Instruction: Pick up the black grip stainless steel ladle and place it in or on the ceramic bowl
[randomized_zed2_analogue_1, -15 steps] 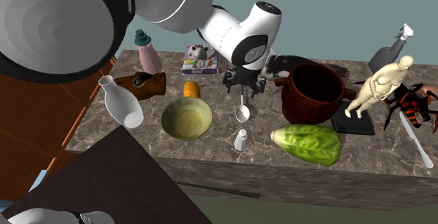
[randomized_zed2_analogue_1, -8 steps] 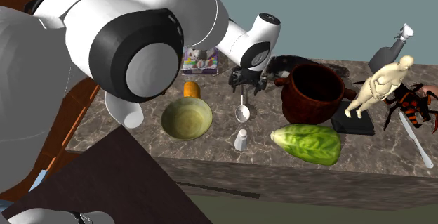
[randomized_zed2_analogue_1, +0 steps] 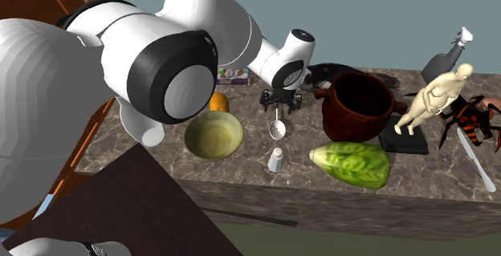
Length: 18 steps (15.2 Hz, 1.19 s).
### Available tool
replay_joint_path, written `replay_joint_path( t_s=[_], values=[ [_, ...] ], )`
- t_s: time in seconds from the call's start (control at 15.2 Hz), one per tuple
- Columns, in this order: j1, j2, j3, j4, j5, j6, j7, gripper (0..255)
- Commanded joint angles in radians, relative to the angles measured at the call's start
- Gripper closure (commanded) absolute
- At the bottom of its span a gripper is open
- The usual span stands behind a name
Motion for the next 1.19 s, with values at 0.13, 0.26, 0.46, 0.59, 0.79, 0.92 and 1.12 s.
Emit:
replay_joint_path(
  t_s=[0.13,0.26,0.46,0.59,0.79,0.92,1.12],
  values=[
    [0.000,0.006,0.000,0.004,0.000,0.003,0.000,0],
    [0.000,0.006,0.000,0.004,0.000,0.003,0.000,0],
    [0.000,0.006,0.000,0.004,0.000,0.003,0.000,255],
    [0.000,0.006,0.000,0.004,0.000,0.003,0.000,255],
    [0.000,0.006,0.000,0.004,0.000,0.003,0.000,255],
    [0.000,0.006,0.000,0.004,0.000,0.003,0.000,255],
    [0.001,-0.006,0.000,-0.003,0.000,-0.002,0.001,255]
  ],
)
